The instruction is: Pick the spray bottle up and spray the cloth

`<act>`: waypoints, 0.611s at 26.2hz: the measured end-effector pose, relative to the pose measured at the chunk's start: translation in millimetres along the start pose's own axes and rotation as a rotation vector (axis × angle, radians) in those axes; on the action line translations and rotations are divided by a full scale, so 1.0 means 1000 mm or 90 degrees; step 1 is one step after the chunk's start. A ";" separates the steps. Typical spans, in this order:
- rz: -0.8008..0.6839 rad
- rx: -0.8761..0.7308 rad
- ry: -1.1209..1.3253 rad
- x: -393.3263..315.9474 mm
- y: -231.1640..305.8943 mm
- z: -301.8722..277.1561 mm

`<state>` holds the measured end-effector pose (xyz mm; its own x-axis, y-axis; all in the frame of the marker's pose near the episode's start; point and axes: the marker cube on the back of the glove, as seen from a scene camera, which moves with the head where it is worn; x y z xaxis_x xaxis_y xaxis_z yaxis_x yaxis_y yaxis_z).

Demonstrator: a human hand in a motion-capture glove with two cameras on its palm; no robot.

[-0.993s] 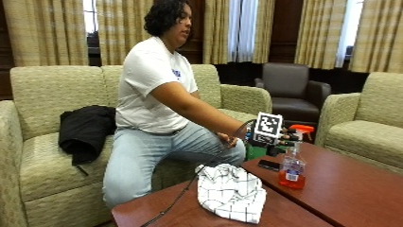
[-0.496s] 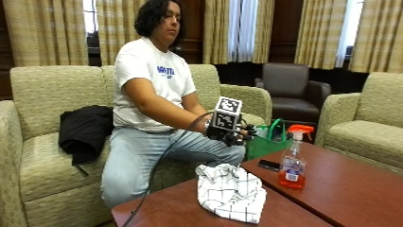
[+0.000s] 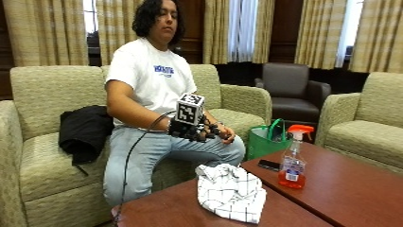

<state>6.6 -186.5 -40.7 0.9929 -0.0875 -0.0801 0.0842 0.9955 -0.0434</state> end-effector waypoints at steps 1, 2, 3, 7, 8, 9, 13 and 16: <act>0.001 0.001 0.009 0.004 0.005 -0.002; -0.001 0.001 0.020 0.006 0.010 -0.003; -0.006 0.001 0.033 0.006 0.016 -0.002; -0.023 0.000 0.077 -0.001 0.035 0.009; -0.015 0.000 0.071 0.004 0.034 0.005; -0.004 0.000 0.059 0.012 0.031 -0.001; 0.026 -0.001 0.029 0.030 0.021 -0.016; 0.028 -0.002 0.025 0.031 0.019 -0.016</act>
